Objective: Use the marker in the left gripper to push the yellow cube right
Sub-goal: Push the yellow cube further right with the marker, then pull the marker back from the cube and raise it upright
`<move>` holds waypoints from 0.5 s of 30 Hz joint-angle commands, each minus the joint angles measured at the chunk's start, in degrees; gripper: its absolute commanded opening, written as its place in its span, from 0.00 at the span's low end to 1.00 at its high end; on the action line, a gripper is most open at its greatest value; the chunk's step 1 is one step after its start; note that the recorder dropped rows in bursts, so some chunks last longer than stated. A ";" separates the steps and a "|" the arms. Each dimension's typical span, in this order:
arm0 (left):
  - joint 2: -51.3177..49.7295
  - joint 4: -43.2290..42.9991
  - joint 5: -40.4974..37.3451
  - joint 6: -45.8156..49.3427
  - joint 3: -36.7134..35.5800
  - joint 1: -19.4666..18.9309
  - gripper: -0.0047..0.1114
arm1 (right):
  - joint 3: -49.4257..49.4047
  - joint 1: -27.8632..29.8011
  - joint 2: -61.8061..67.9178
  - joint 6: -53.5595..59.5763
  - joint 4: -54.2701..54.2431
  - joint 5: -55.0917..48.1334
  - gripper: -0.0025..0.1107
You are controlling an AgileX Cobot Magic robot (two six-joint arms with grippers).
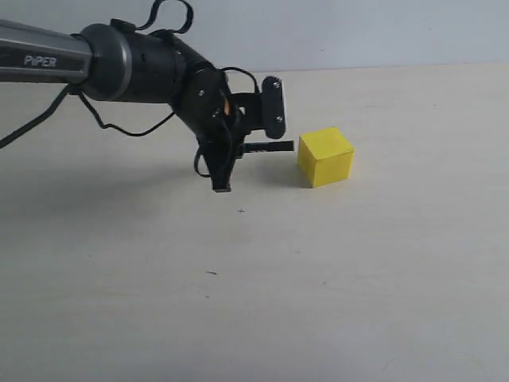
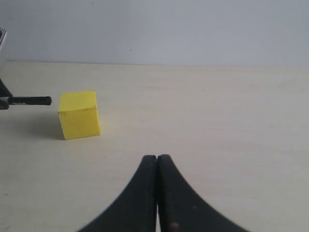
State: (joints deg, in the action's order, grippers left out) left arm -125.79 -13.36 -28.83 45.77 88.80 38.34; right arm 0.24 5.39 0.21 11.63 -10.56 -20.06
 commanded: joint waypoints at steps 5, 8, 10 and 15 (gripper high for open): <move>-5.09 -13.50 -18.41 -13.37 14.50 5.62 0.04 | -0.24 -0.09 -0.21 0.06 0.02 0.60 0.02; -5.09 -16.85 -24.16 -16.38 15.50 4.67 0.04 | -0.24 -0.09 -0.21 0.06 0.02 0.60 0.02; -5.09 -16.95 -25.51 -17.64 15.50 3.74 0.04 | -0.24 -0.09 -0.21 0.06 0.02 0.60 0.02; -5.45 -16.10 -26.10 -18.82 15.50 2.85 0.04 | -0.24 -0.09 -0.21 0.06 0.02 0.19 0.02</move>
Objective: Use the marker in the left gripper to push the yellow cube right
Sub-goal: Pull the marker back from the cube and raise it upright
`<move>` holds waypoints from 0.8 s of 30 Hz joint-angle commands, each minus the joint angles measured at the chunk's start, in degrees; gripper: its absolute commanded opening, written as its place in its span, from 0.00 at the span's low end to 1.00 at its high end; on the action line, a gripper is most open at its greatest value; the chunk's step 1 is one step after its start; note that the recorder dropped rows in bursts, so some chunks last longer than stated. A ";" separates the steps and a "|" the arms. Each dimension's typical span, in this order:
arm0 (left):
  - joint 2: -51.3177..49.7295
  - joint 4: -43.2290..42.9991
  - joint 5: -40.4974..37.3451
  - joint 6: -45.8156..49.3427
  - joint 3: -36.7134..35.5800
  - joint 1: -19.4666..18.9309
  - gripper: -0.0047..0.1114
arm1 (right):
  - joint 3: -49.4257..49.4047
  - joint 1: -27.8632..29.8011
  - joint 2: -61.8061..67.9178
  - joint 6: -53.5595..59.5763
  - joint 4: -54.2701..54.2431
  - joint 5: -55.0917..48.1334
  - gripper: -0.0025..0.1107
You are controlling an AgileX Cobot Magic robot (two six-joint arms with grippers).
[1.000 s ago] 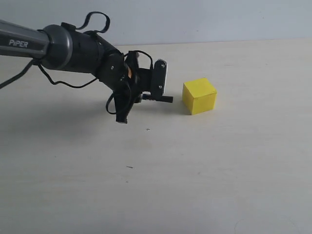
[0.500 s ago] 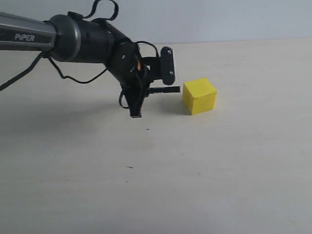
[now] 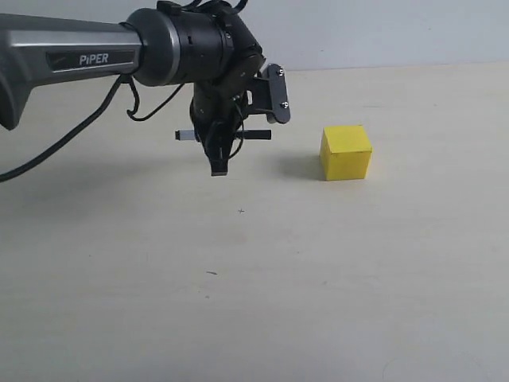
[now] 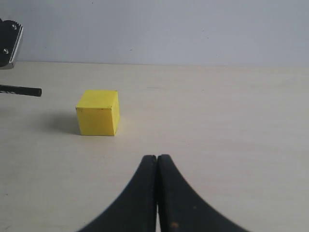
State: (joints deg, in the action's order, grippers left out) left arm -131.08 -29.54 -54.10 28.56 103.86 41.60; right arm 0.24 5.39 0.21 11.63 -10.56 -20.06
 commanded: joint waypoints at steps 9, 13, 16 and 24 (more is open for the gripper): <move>-0.83 0.14 3.34 -1.35 0.44 0.84 0.04 | -0.24 -0.09 -0.21 0.06 0.02 0.19 0.02; -2.39 -0.68 6.72 -1.35 0.44 2.82 0.04 | -0.24 -0.09 -0.21 0.06 0.02 0.19 0.02; -4.35 -0.79 9.11 -1.56 1.74 4.84 0.04 | -0.24 -0.09 -0.21 0.06 0.02 0.19 0.02; -7.41 -2.25 6.28 -3.92 6.01 7.59 0.04 | -0.24 -0.09 -0.21 0.06 0.02 0.19 0.02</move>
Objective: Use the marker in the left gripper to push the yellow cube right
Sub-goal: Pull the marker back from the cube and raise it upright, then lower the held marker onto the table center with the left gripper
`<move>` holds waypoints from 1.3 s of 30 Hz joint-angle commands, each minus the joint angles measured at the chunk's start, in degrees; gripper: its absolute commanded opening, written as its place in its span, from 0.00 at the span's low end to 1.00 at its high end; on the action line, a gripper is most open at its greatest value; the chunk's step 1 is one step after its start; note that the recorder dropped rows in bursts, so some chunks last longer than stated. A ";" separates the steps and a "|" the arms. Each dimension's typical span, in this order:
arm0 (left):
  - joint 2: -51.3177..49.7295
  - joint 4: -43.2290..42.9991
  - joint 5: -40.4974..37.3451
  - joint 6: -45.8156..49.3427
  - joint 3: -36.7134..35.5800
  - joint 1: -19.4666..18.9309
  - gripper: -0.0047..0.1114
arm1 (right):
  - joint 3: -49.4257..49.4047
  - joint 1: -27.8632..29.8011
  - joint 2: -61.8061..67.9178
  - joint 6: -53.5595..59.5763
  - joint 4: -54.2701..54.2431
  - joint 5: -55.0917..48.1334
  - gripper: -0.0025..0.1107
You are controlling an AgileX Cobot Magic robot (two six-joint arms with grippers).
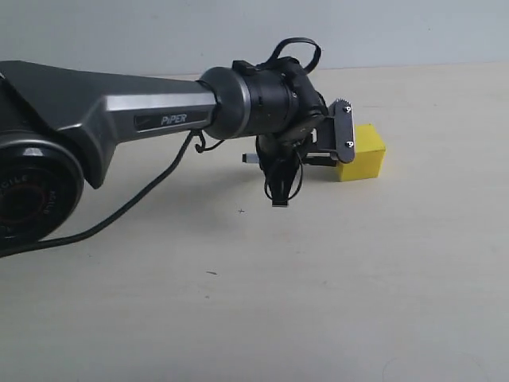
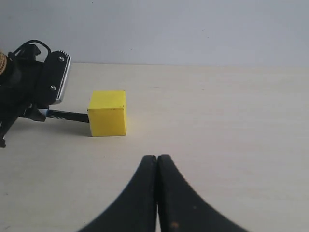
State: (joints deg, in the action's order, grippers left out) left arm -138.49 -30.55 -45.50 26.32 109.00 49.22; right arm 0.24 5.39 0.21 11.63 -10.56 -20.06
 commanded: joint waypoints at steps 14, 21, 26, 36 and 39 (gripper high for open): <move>5.26 -2.12 -13.84 -23.03 0.87 -3.28 0.04 | -0.24 -0.09 -0.21 0.06 0.02 0.19 0.02; 9.82 23.87 -16.20 -31.27 0.34 -7.80 0.04 | -0.24 -0.09 -0.21 0.06 0.02 0.19 0.02; 9.91 26.37 -16.48 -34.42 -2.34 -8.10 0.04 | -0.24 -0.09 -0.21 0.06 0.02 0.19 0.02; 13.60 26.76 -11.42 -43.46 -11.32 -8.00 0.04 | -0.24 -0.09 -0.21 0.06 0.02 0.19 0.02; 15.28 26.76 -8.79 -46.77 -13.92 -8.00 0.04 | -0.24 -0.09 -0.21 0.06 0.02 0.19 0.02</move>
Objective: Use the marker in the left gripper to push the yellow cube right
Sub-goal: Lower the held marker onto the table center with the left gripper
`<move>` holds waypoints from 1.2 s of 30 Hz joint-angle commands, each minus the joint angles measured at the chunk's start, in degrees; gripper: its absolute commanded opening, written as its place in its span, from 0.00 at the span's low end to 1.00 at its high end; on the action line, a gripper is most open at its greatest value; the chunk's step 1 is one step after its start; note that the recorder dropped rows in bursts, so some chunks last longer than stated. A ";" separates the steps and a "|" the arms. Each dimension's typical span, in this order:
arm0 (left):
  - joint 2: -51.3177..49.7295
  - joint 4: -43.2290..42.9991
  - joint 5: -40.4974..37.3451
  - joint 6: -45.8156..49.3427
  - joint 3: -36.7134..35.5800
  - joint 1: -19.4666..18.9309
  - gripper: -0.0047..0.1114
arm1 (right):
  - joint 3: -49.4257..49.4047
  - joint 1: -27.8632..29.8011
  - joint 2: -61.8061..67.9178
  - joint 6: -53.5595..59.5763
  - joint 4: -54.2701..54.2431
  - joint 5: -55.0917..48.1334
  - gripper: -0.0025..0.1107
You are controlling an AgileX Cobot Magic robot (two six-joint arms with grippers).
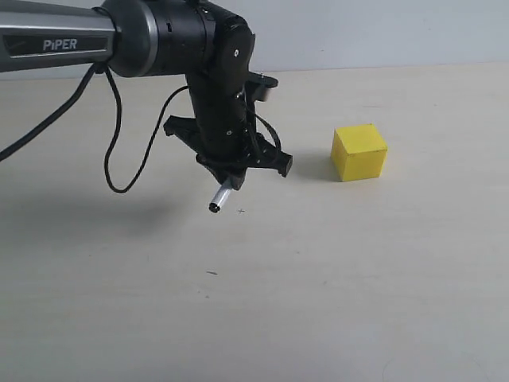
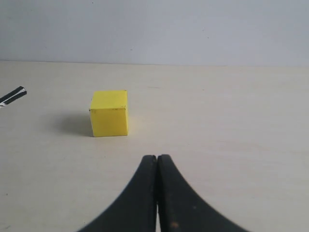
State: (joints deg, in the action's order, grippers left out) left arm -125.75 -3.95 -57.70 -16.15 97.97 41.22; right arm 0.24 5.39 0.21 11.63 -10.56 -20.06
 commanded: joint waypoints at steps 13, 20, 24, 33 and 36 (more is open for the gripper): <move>5.65 0.86 5.38 -16.61 -11.93 0.20 0.04 | -0.24 -0.09 -0.21 0.06 0.02 0.19 0.02; 8.84 1.29 5.88 -17.34 -15.40 3.11 0.04 | -0.24 -0.09 -0.21 0.06 0.02 0.19 0.02; 13.67 1.29 8.30 -18.55 -15.40 5.40 0.04 | -0.24 -0.09 -0.21 0.06 0.02 0.19 0.02; 8.86 1.32 15.35 -31.82 -15.40 4.62 0.04 | -0.24 -0.09 -0.21 0.06 0.02 0.45 0.02; 6.93 1.32 17.95 -32.24 -15.40 4.53 0.04 | -0.24 -0.09 -0.21 0.06 0.02 0.45 0.02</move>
State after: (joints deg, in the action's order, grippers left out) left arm -117.62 -2.65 -42.47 -47.35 82.70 45.93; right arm 0.24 5.39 0.21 11.63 -10.56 -20.06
